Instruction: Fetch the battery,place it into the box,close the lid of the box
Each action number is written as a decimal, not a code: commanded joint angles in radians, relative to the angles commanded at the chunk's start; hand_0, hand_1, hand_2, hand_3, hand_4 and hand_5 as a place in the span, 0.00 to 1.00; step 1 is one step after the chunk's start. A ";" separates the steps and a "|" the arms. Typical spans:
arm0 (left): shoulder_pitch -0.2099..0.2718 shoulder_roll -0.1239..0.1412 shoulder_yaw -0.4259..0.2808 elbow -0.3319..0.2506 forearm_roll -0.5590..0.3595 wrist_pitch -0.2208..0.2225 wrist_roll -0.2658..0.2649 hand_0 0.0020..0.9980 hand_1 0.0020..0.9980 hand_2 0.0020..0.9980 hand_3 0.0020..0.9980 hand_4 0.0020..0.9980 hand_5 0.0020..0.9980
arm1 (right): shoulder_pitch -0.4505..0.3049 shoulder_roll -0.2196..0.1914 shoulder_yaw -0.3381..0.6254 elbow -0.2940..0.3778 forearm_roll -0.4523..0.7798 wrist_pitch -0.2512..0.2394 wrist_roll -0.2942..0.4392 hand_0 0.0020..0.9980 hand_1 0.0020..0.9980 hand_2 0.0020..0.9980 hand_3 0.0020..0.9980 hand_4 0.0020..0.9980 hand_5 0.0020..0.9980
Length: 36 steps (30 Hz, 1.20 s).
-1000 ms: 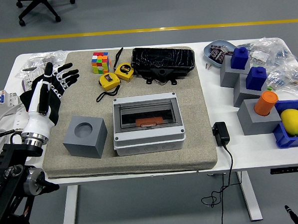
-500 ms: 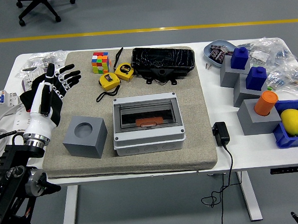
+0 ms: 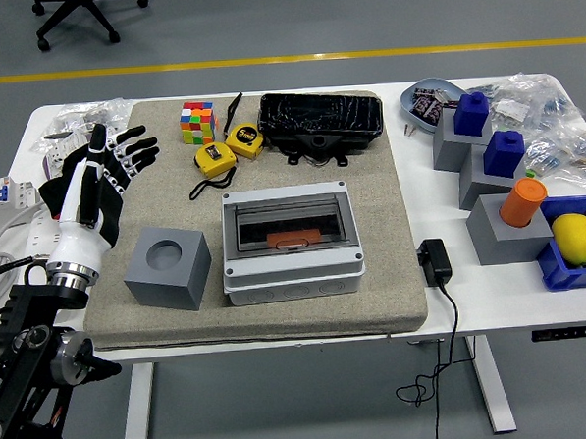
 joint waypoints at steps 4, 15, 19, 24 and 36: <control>0.003 -0.001 0.001 0.000 0.001 0.000 0.000 0.75 0.69 0.67 0.70 1.00 1.00 | 0.000 -0.004 0.025 0.000 0.051 0.117 -0.027 0.19 0.11 0.21 0.20 0.84 0.46; 0.006 -0.003 -0.006 -0.003 0.003 0.001 -0.001 0.75 0.69 0.67 0.70 1.00 1.00 | -0.002 0.000 0.065 0.000 0.105 0.307 -0.024 0.66 0.72 0.76 0.81 1.00 0.73; 0.006 -0.004 -0.004 -0.003 0.003 0.001 0.000 0.75 0.69 0.67 0.70 1.00 1.00 | -0.002 -0.001 0.072 0.000 0.120 0.336 -0.039 0.69 0.77 0.82 0.88 1.00 0.88; 0.007 -0.005 -0.006 -0.004 0.003 0.002 -0.001 0.75 0.69 0.67 0.70 1.00 1.00 | -0.002 -0.001 0.058 0.000 0.124 0.367 -0.058 0.69 0.77 0.82 0.88 1.00 0.88; 0.004 0.000 0.002 -0.004 0.005 0.003 0.000 0.75 0.69 0.67 0.70 1.00 1.00 | 0.001 -0.002 0.090 0.000 0.175 0.399 -0.047 1.00 0.96 0.91 0.92 1.00 1.00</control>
